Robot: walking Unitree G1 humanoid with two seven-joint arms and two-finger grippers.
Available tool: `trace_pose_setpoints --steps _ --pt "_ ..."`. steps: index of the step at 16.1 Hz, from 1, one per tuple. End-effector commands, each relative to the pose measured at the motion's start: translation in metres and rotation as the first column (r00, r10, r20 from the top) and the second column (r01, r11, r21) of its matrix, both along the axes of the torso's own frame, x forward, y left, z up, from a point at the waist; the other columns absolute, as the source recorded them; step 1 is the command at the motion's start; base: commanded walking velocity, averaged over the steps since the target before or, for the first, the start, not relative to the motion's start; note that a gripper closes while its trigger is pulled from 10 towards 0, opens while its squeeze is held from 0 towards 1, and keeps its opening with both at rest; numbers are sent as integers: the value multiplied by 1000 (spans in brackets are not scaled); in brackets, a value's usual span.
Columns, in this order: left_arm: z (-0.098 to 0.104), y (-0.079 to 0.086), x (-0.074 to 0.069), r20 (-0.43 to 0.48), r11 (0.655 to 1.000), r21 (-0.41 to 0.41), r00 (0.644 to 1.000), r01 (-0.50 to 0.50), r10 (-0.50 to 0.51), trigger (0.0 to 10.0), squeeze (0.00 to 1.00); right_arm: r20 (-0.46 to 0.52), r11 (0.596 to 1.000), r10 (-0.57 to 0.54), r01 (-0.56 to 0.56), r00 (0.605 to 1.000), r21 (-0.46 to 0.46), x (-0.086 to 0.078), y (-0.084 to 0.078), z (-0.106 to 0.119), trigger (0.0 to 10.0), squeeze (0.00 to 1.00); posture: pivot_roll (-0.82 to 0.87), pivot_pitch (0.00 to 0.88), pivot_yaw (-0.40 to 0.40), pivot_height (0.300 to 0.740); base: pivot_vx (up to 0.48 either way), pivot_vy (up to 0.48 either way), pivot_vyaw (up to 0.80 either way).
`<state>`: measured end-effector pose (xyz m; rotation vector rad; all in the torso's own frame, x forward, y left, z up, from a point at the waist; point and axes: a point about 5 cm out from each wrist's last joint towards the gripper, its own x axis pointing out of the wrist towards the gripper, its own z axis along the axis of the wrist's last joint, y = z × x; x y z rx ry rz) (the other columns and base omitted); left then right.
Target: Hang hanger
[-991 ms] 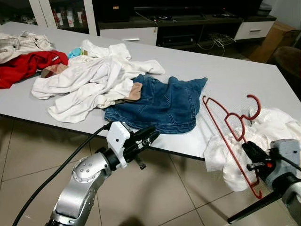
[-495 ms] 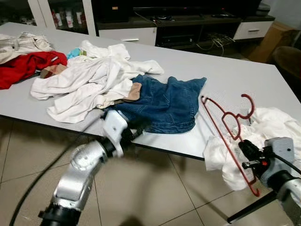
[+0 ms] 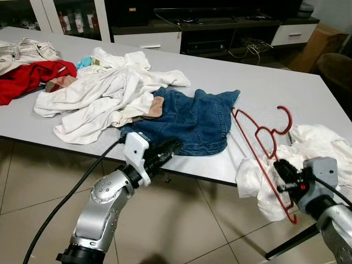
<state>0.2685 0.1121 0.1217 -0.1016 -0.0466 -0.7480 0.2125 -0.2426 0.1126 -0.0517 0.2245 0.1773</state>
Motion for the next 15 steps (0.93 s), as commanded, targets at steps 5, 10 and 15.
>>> trace_pose_setpoints --steps 5,10,15 --pt "1 2 7 -10 1000 8 1000 -30 30 10000 0 29 999 -33 33 999 -11 3 -3 2 10000 0 -80 0 -43 740 0 0 0" --pt "-3 3 4 -21 999 12 999 -44 45 10000 0 37 999 -29 30 999 -16 3 -3 3 10000 0 -76 0 -46 740 0 0 0" --pt "-4 3 4 -23 998 11 998 -55 55 10000 0 41 999 -22 23 999 -22 5 -3 5 10000 0 -79 0 -50 740 0 0 0"
